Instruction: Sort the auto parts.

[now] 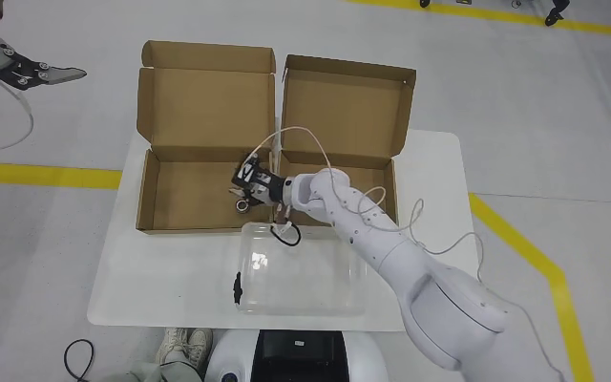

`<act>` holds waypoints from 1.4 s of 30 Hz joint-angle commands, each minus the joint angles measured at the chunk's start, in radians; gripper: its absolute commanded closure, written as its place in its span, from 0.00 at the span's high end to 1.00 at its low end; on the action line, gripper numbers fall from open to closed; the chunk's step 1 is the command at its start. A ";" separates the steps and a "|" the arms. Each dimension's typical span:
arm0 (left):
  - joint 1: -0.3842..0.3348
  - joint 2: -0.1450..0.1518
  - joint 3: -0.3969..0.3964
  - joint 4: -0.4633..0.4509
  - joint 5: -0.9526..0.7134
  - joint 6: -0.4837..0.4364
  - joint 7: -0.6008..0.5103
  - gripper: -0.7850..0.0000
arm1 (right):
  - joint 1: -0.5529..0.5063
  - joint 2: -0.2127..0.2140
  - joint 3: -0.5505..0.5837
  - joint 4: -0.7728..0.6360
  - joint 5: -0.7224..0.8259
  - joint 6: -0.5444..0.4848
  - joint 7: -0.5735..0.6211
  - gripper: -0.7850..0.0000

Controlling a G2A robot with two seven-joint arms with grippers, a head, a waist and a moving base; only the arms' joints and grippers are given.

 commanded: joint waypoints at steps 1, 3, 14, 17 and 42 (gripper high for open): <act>0.000 0.000 0.000 0.000 0.000 0.000 0.000 1.00 | 0.000 0.004 0.004 -0.020 -0.013 -0.014 -0.018 0.41; 0.000 0.000 0.000 0.000 0.000 0.000 0.000 1.00 | -0.001 0.011 0.010 -0.048 -0.031 -0.027 -0.035 0.41; 0.000 0.000 0.000 0.000 0.000 0.000 0.000 1.00 | -0.104 0.112 0.129 -0.291 -0.122 -0.043 -0.087 0.42; 0.000 0.000 0.000 0.000 0.000 0.000 0.000 1.00 | -0.164 0.152 0.189 -0.385 -0.149 -0.040 -0.076 0.42; 0.000 0.000 0.000 0.000 0.000 0.000 0.000 1.00 | -0.784 0.382 0.772 -1.106 -0.236 -0.089 0.081 0.62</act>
